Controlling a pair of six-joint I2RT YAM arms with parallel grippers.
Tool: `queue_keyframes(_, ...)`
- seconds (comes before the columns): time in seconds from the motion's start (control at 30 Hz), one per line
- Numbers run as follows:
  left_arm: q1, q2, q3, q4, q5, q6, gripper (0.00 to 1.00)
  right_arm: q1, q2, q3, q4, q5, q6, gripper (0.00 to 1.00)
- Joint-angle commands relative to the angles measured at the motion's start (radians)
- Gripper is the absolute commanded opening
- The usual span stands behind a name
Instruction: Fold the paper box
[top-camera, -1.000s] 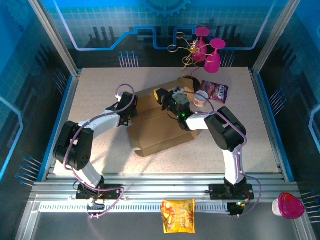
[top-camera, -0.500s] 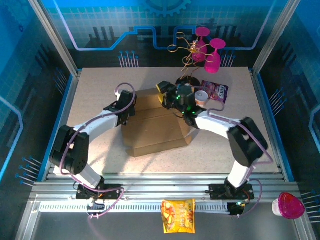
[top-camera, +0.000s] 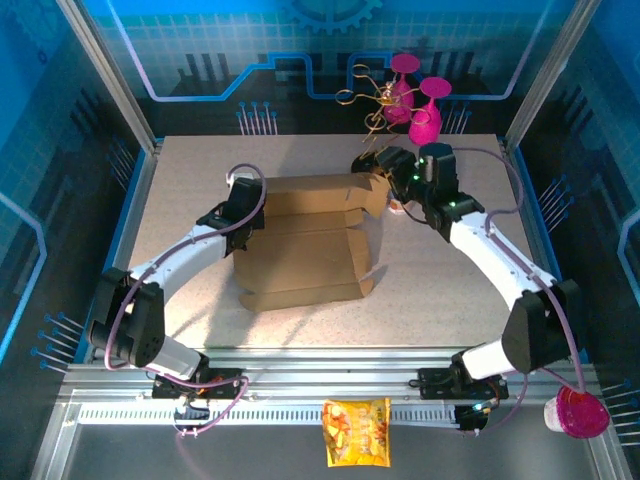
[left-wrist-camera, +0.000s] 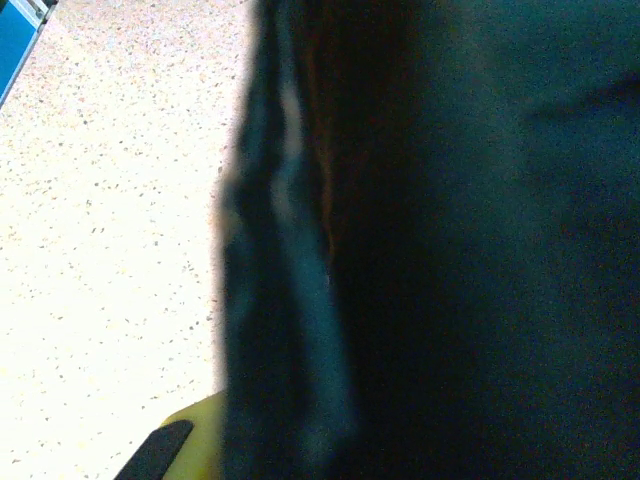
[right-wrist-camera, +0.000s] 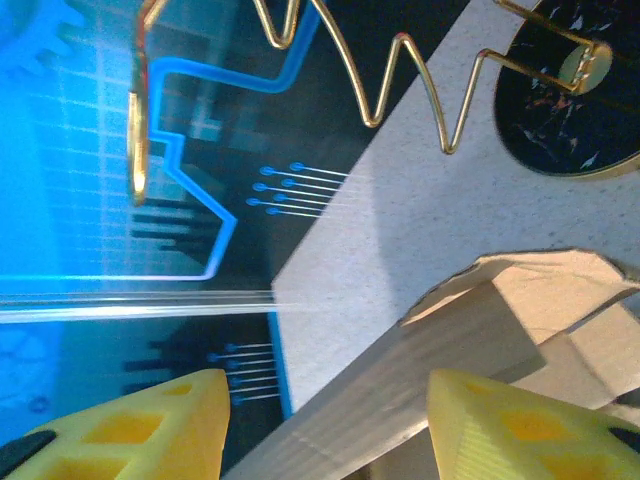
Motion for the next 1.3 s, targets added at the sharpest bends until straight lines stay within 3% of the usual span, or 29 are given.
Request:
queue_keyframes(0.0, 0.006, -0.036, 0.014, -0.022, 0.006, 0.020, 0.00, -0.002, 0.058, 0.089, -0.127, -0.053, -0.134, 0.54)
queue_keyframes(0.77, 0.005, -0.047, 0.027, -0.055, 0.036, -0.010, 0.00, 0.067, 0.271, 0.161, -0.046, -0.196, -0.095, 0.56)
queue_keyframes(0.93, 0.005, -0.046, 0.032, -0.061, 0.045, -0.018, 0.00, 0.076, 0.260, 0.134, 0.003, -0.192, -0.043, 0.39)
queue_keyframes(1.17, 0.006, -0.035, 0.061, -0.095, 0.066, -0.035, 0.00, 0.072, 0.242, 0.105, 0.104, -0.178, 0.052, 0.03)
queue_keyframes(1.27, 0.009, -0.034, 0.082, -0.119, 0.076, -0.051, 0.00, 0.066, 0.235, 0.100, 0.144, -0.169, 0.097, 0.00)
